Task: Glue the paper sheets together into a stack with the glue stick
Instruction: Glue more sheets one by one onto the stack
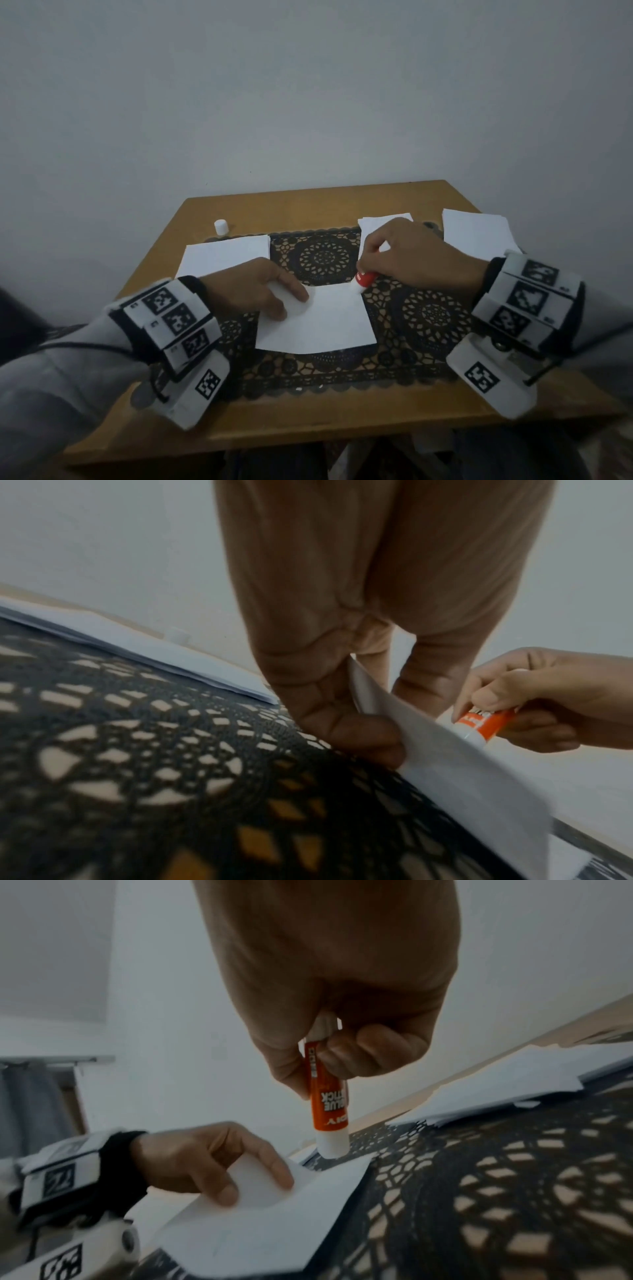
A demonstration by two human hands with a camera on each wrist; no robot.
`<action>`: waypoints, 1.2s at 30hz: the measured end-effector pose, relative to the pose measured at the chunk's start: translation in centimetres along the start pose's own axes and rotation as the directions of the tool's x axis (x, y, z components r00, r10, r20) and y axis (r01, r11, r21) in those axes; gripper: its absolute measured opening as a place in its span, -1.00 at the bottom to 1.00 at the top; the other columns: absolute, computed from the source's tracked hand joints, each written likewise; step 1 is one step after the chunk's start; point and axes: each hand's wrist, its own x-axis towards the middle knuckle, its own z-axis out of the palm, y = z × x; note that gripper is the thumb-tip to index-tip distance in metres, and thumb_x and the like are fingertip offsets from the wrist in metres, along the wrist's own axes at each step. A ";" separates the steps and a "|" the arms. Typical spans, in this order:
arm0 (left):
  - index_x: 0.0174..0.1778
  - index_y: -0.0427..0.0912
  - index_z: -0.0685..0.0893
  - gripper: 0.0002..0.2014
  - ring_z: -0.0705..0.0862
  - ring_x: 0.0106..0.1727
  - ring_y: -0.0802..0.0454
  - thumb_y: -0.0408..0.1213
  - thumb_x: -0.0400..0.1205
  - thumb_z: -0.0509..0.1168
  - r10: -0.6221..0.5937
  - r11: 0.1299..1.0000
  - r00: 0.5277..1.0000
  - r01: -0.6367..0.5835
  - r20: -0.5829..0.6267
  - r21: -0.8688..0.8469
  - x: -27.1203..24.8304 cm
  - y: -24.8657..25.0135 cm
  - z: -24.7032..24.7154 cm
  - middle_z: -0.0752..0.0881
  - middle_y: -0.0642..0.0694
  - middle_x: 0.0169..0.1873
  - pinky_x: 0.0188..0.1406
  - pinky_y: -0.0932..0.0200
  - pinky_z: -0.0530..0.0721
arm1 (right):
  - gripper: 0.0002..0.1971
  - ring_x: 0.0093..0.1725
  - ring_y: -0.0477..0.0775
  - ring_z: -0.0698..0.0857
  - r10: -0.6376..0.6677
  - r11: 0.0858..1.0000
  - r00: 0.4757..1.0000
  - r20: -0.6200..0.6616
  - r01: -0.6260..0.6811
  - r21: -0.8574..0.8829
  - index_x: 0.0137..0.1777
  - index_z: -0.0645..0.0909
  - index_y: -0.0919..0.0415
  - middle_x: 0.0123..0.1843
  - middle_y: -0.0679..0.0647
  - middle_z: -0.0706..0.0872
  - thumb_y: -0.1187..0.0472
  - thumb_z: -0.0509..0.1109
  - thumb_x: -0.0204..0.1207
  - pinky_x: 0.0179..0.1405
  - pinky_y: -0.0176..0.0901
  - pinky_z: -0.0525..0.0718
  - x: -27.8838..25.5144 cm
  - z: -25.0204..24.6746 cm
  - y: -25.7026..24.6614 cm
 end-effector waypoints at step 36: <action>0.24 0.03 0.65 -0.66 0.44 0.19 -0.01 -0.19 0.54 0.43 0.108 0.820 0.994 -0.075 -0.024 0.568 -0.8 3.5 2.1 0.50 0.01 0.09 0.16 0.11 0.53 | -0.82 -0.25 -0.07 0.72 -0.012 0.972 0.786 0.618 0.153 -0.177 0.12 0.76 0.10 -0.13 0.04 0.81 0.11 0.40 0.59 -0.16 -0.10 0.69 -1.8 -4.0 -0.5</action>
